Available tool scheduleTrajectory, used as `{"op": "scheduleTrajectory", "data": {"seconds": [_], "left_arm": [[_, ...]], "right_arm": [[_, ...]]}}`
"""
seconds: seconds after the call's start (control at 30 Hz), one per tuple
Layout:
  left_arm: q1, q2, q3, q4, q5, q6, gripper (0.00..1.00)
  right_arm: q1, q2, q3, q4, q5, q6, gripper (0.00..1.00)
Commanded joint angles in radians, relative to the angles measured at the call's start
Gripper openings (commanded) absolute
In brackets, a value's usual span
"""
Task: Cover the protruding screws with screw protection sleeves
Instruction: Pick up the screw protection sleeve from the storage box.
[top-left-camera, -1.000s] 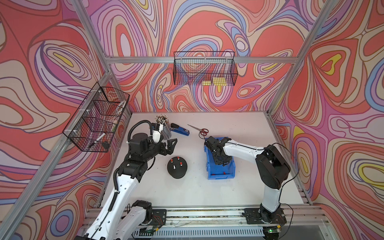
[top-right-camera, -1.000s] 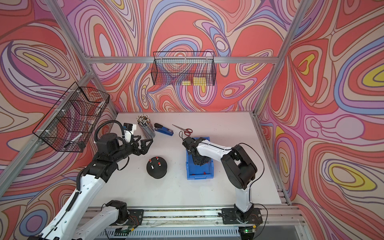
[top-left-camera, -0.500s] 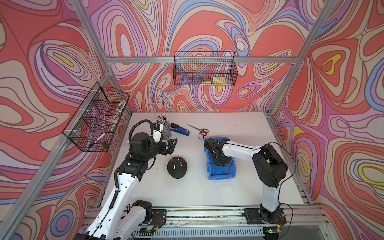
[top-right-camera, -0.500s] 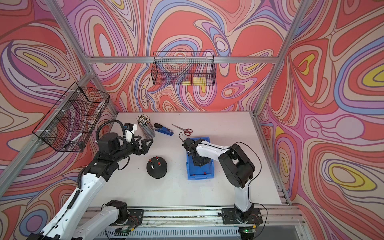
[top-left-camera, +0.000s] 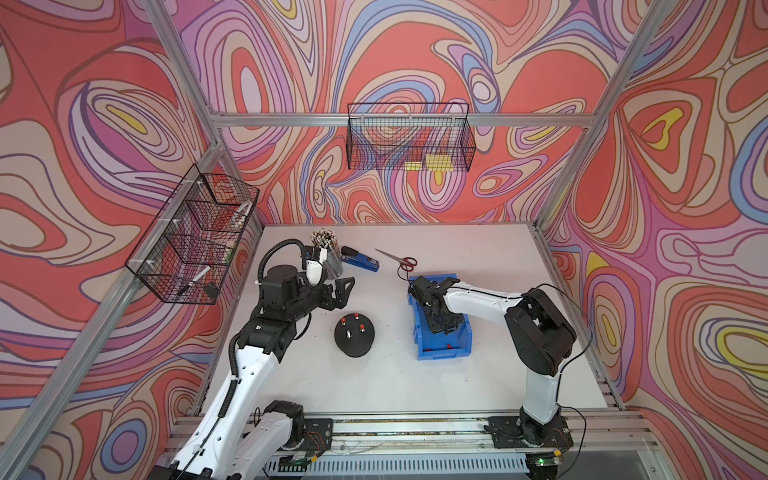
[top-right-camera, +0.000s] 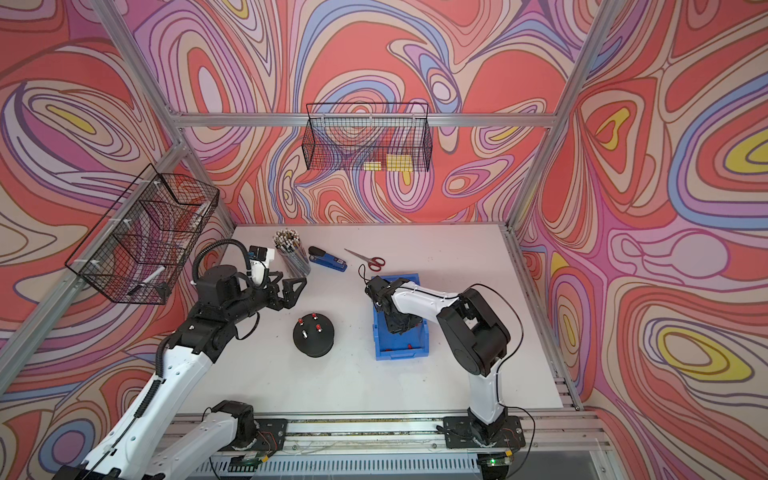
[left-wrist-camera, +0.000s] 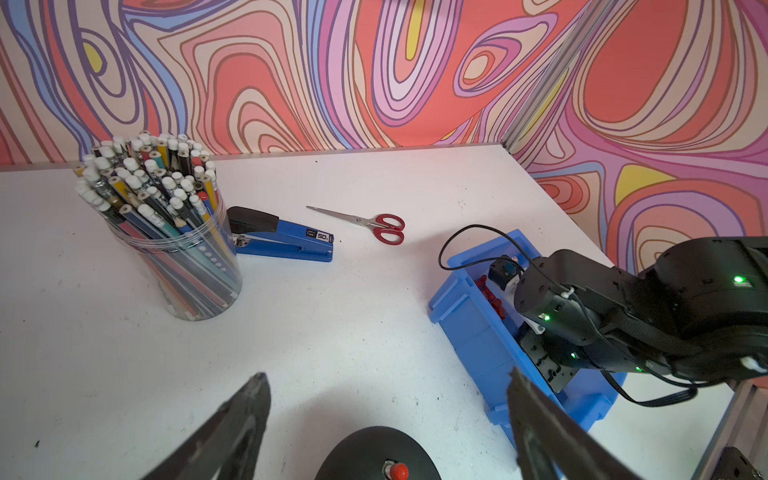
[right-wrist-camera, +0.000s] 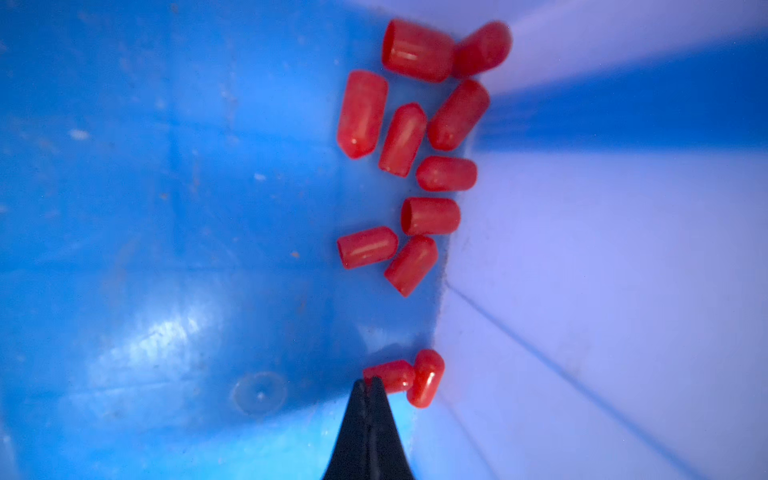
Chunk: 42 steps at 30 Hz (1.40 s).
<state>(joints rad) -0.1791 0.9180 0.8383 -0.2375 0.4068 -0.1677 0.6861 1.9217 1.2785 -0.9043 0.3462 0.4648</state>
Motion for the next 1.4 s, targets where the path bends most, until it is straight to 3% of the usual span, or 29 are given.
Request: {"op": "scheduleTrajectory", "data": {"seconds": [0.0,0.3,0.4,0.57,0.7,1.07,1.37], "left_arm": [[-0.007,0.004,0.038,-0.008,-0.003,0.014,0.89],[-0.007,0.008,0.038,-0.008,0.001,0.013,0.87],[-0.007,0.009,0.038,-0.006,0.001,0.013,0.87],[-0.007,0.008,0.036,-0.009,-0.002,0.014,0.88],[-0.007,0.007,0.037,-0.008,0.0,0.013,0.88],[-0.006,0.007,0.036,-0.008,0.001,0.014,0.88],[-0.006,0.008,0.036,-0.008,0.0,0.014,0.88]], "right_arm": [[0.002,-0.044,-0.007,0.006,-0.006,0.009,0.0],[0.021,-0.072,-0.013,0.014,-0.015,0.028,0.0],[0.022,-0.048,0.01,-0.031,0.037,0.032,0.0],[0.021,-0.025,0.012,-0.043,0.063,0.027,0.19],[0.021,-0.018,0.012,-0.023,0.038,0.016,0.26],[0.019,0.024,0.046,-0.03,0.027,-0.014,0.34],[0.004,0.033,0.043,-0.028,0.018,-0.018,0.34]]}}
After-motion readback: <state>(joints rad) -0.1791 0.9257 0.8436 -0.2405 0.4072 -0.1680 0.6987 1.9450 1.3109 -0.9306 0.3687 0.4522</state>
